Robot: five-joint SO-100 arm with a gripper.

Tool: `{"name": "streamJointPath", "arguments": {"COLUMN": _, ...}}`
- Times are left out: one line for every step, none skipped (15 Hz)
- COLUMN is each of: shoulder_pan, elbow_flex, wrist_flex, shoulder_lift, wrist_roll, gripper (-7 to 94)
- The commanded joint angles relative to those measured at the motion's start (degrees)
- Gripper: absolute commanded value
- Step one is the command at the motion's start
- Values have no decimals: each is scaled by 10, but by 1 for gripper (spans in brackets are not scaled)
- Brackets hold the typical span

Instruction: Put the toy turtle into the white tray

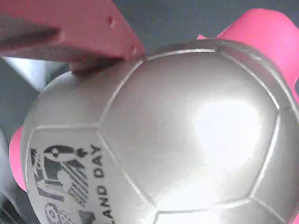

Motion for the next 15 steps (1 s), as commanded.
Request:
{"name": "streamJointPath", "arguments": {"shoulder_pan": 113, "elbow_flex": -112, "wrist_flex": 11, "shoulder_lift": -18, "wrist_roll": 98, "gripper": 0}}
{"name": "streamJointPath", "arguments": {"shoulder_pan": 154, "elbow_flex": -171, "wrist_flex": 15, "shoulder_lift": -66, "wrist_roll": 134, "gripper": 0}}
{"name": "streamJointPath", "arguments": {"shoulder_pan": 189, "elbow_flex": -239, "wrist_flex": 27, "shoulder_lift": -117, "wrist_roll": 164, "gripper": 0}}
{"name": "streamJointPath", "arguments": {"shoulder_pan": 221, "elbow_flex": -295, "wrist_flex": 34, "shoulder_lift": -156, "wrist_roll": 192, "gripper": 0}}
{"name": "streamJointPath", "arguments": {"shoulder_pan": 248, "elbow_flex": -348, "wrist_flex": 38, "shoulder_lift": -192, "wrist_roll": 214, "gripper": 0}}
{"name": "streamJointPath", "arguments": {"shoulder_pan": 271, "elbow_flex": -405, "wrist_flex": 44, "shoulder_lift": -230, "wrist_roll": 236, "gripper": 0}}
{"name": "streamJointPath", "arguments": {"shoulder_pan": 288, "elbow_flex": -458, "wrist_flex": 53, "shoulder_lift": -269, "wrist_roll": 250, "gripper": 0}}
{"name": "streamJointPath", "arguments": {"shoulder_pan": 301, "elbow_flex": -506, "wrist_flex": 62, "shoulder_lift": -308, "wrist_roll": 257, "gripper": 0}}
{"name": "streamJointPath", "arguments": {"shoulder_pan": 313, "elbow_flex": -555, "wrist_flex": 69, "shoulder_lift": -349, "wrist_roll": 263, "gripper": 0}}
{"name": "streamJointPath", "arguments": {"shoulder_pan": 320, "elbow_flex": -599, "wrist_flex": 74, "shoulder_lift": -388, "wrist_roll": 265, "gripper": 0}}
{"name": "streamJointPath", "arguments": {"shoulder_pan": 323, "elbow_flex": -642, "wrist_flex": 76, "shoulder_lift": -428, "wrist_roll": 266, "gripper": 0}}
{"name": "streamJointPath", "arguments": {"shoulder_pan": 325, "elbow_flex": -682, "wrist_flex": 76, "shoulder_lift": -467, "wrist_roll": 266, "gripper": 0}}
{"name": "streamJointPath", "arguments": {"shoulder_pan": 325, "elbow_flex": -711, "wrist_flex": 77, "shoulder_lift": -497, "wrist_roll": 263, "gripper": 0}}
{"name": "streamJointPath", "arguments": {"shoulder_pan": 325, "elbow_flex": -723, "wrist_flex": 77, "shoulder_lift": -517, "wrist_roll": 259, "gripper": 0}}
{"name": "streamJointPath", "arguments": {"shoulder_pan": 325, "elbow_flex": -726, "wrist_flex": 77, "shoulder_lift": -532, "wrist_roll": 255, "gripper": 0}}
